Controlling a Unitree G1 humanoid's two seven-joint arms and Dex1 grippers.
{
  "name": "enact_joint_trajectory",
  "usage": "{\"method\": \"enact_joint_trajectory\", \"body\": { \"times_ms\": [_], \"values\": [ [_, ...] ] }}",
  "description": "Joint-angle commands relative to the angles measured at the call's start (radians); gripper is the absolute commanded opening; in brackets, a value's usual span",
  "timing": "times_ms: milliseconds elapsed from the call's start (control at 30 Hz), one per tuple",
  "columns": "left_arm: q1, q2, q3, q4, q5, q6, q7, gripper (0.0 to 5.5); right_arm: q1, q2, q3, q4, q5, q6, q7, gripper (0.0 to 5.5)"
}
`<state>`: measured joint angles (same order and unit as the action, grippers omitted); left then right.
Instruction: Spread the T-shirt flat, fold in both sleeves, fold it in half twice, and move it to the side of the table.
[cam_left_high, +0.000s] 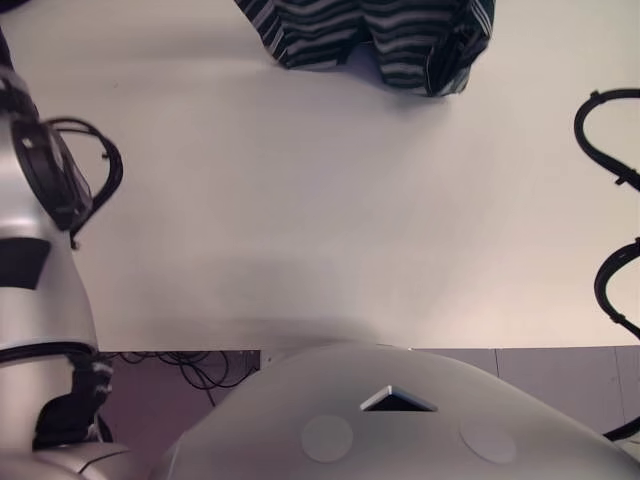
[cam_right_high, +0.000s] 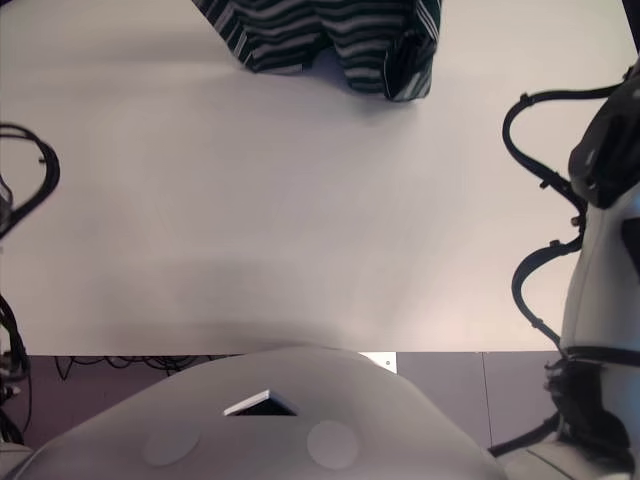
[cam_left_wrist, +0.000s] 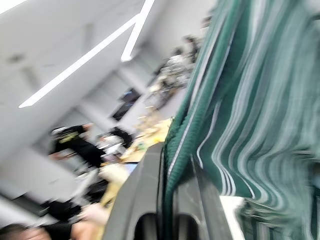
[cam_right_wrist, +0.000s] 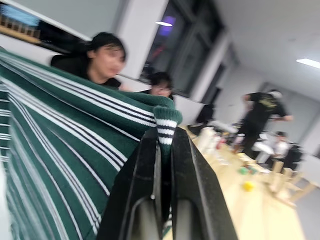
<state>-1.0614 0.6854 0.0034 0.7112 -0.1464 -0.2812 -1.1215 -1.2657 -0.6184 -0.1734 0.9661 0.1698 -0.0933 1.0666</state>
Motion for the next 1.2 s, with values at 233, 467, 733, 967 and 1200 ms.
{"method": "enact_joint_trajectory", "body": {
  "times_ms": [233, 467, 733, 967, 1200],
  "values": [
    [0.853, 0.284, 0.136, -1.093, -0.508, 0.367, -0.379, 0.0, 0.799, -0.154, -0.031, -1.074, 0.35, 0.391, 0.274, 0.02],
    [1.117, 0.308, 0.132, -1.337, -0.47, 0.37, -0.368, 0.0, 1.229, -0.184, 0.072, -1.523, 0.381, 0.44, 0.3, 0.02],
    [1.325, 0.309, -0.011, -1.362, -0.17, 0.318, -0.261, 0.0, 1.456, -0.231, 0.304, -1.564, 0.123, 0.351, 0.224, 0.02],
    [1.411, 0.334, -0.073, -1.369, -0.126, 0.306, -0.25, 1.16, 1.544, -0.251, 0.396, -1.547, 0.086, 0.322, 0.205, 1.14],
    [1.393, 0.324, 0.154, -1.369, -0.604, 0.346, -0.335, 1.21, 1.479, -0.19, 0.097, -1.489, 0.66, 0.481, 0.231, 1.58]
  ]
}}
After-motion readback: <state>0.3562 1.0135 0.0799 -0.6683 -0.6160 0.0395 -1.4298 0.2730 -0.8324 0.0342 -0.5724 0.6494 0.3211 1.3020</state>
